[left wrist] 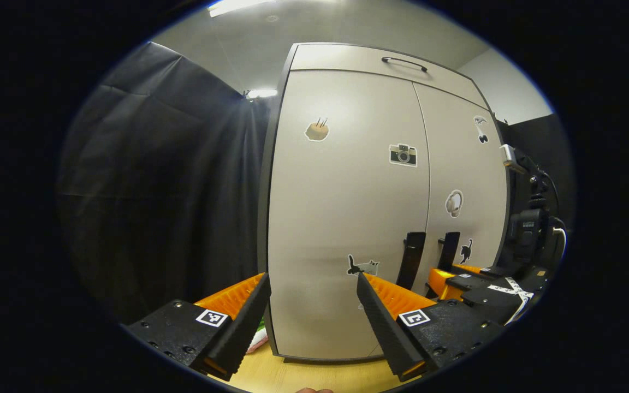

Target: Open the right door of the double-door shoe cabinet with the right hand, and open the left door with the left hand.

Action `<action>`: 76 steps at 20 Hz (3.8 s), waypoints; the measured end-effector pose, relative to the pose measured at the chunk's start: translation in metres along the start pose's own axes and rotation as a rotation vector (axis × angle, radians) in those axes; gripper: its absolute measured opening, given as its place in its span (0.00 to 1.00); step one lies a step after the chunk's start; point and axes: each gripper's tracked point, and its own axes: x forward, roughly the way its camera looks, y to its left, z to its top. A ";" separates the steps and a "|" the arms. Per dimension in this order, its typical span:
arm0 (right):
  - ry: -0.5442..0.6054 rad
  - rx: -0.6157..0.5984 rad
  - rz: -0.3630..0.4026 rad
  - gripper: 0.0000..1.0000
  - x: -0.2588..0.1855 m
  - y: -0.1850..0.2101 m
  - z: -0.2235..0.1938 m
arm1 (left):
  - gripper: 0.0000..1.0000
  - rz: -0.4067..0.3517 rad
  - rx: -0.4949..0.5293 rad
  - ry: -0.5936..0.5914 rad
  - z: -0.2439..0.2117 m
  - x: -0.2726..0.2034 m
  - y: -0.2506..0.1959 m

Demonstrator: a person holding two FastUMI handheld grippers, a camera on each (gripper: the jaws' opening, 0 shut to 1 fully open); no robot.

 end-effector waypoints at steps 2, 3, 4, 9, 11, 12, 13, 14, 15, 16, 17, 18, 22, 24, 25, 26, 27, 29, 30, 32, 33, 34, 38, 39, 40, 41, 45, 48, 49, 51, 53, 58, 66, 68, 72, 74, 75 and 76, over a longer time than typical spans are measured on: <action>-0.015 -0.030 -0.010 0.35 0.001 0.000 0.002 | 0.98 -0.004 0.001 0.002 -0.001 0.003 0.000; -0.012 -0.044 -0.012 0.35 0.004 0.001 0.002 | 0.98 -0.003 0.002 0.000 0.000 0.004 0.001; -0.006 -0.046 -0.014 0.35 0.003 0.000 -0.001 | 0.98 0.003 0.003 -0.005 0.000 0.005 0.003; -0.033 -0.034 -0.015 0.28 0.004 0.000 0.001 | 0.98 0.026 -0.013 -0.010 0.000 0.007 0.014; -0.060 -0.001 -0.009 0.24 0.004 0.000 0.002 | 0.98 0.032 -0.032 -0.014 0.000 0.004 0.017; -0.060 -0.004 -0.007 0.21 0.004 0.000 0.001 | 0.98 0.032 -0.034 -0.012 0.000 0.004 0.017; -0.057 -0.011 -0.009 0.21 0.004 -0.001 0.001 | 0.98 0.034 -0.032 -0.009 -0.001 0.003 0.018; -0.053 -0.012 -0.009 0.20 0.004 0.000 0.000 | 0.98 0.036 -0.031 -0.008 -0.001 0.001 0.018; -0.053 -0.005 -0.008 0.21 0.003 0.000 0.000 | 0.98 0.036 -0.032 -0.008 -0.001 -0.001 0.019; -0.054 -0.003 -0.006 0.21 0.003 0.000 0.000 | 0.98 0.035 -0.035 -0.009 0.000 -0.003 0.018; -0.057 -0.001 -0.006 0.21 0.003 -0.001 0.000 | 0.98 0.035 -0.037 -0.009 0.000 -0.005 0.019; -0.062 0.004 -0.007 0.21 0.003 -0.001 0.000 | 0.98 0.038 -0.036 -0.008 0.000 -0.007 0.020; -0.066 0.009 -0.001 0.21 -0.002 -0.001 0.000 | 0.98 0.046 -0.024 -0.014 0.003 -0.016 0.024; -0.071 0.016 0.011 0.21 -0.006 -0.002 0.000 | 0.98 0.050 -0.021 -0.022 0.005 -0.020 0.026; -0.073 0.017 0.014 0.21 -0.009 -0.003 0.001 | 0.98 0.051 -0.018 -0.020 0.005 -0.021 0.026; -0.076 0.016 0.017 0.21 -0.012 -0.003 0.000 | 0.98 0.050 -0.016 -0.017 0.004 -0.023 0.026; -0.079 0.017 0.020 0.21 -0.016 -0.005 -0.001 | 0.98 0.049 -0.016 -0.015 0.004 -0.025 0.025; -0.080 0.018 0.034 0.21 -0.026 -0.007 -0.003 | 0.98 0.040 -0.025 -0.011 0.004 -0.028 0.022; -0.079 0.019 0.047 0.21 -0.028 -0.008 -0.003 | 0.98 0.034 -0.029 -0.009 0.003 -0.029 0.021; -0.074 0.020 0.076 0.21 -0.034 -0.009 -0.003 | 0.98 0.025 -0.033 -0.004 0.002 -0.032 0.018; -0.072 0.018 0.091 0.21 -0.038 -0.010 -0.002 | 0.98 0.023 -0.034 -0.003 0.002 -0.034 0.017; -0.069 0.017 0.106 0.21 -0.042 -0.012 -0.003 | 0.98 0.020 -0.036 -0.002 0.001 -0.036 0.016; -0.062 0.003 0.176 0.21 -0.053 -0.015 -0.004 | 0.98 0.004 -0.050 0.003 0.000 -0.039 0.013; -0.058 0.000 0.187 0.21 -0.055 -0.016 -0.003 | 0.98 0.002 -0.049 0.005 0.000 -0.038 0.012; -0.055 -0.005 0.195 0.21 -0.057 -0.017 -0.003 | 0.98 0.000 -0.049 0.007 -0.001 -0.039 0.011; -0.051 -0.010 0.200 0.21 -0.058 -0.019 -0.003 | 0.98 -0.003 -0.048 0.008 -0.001 -0.039 0.010; -0.038 -0.017 0.221 0.20 -0.066 -0.023 -0.003 | 0.98 -0.018 -0.051 0.018 -0.005 -0.038 0.006; -0.028 -0.018 0.232 0.21 -0.070 -0.027 -0.003 | 0.98 -0.033 -0.058 0.024 -0.007 -0.037 0.001; -0.026 -0.020 0.234 0.21 -0.072 -0.028 -0.003 | 0.98 -0.039 -0.058 0.026 -0.008 -0.037 -0.001; -0.022 -0.025 0.237 0.20 -0.074 -0.030 -0.003 | 0.98 -0.050 -0.053 0.031 -0.010 -0.036 -0.005; -0.021 -0.024 0.233 0.21 -0.078 -0.033 -0.003 | 0.98 -0.061 -0.052 0.033 -0.011 -0.035 -0.009; -0.021 -0.016 0.212 0.20 -0.087 -0.046 -0.002 | 0.98 -0.092 -0.054 0.048 -0.017 -0.032 -0.024; -0.048 0.011 0.158 0.20 -0.094 -0.062 -0.002 | 0.98 -0.144 -0.035 0.050 -0.018 -0.027 -0.051; -0.064 0.021 0.140 0.20 -0.095 -0.069 -0.002 | 0.98 -0.159 -0.033 0.047 -0.017 -0.025 -0.058; -0.082 -0.010 0.083 0.13 -0.099 -0.074 -0.001 | 0.98 -0.189 -0.028 0.046 -0.017 -0.018 -0.072; -0.090 -0.036 0.061 0.13 -0.099 -0.080 0.000 | 0.98 -0.205 -0.021 0.052 -0.019 -0.014 -0.079; -0.088 -0.035 0.050 0.13 -0.100 -0.083 0.000 | 0.98 -0.210 -0.020 0.054 -0.020 -0.012 -0.081; -0.088 -0.030 0.041 0.12 -0.103 -0.085 -0.001 | 0.98 -0.215 -0.018 0.057 -0.022 -0.010 -0.083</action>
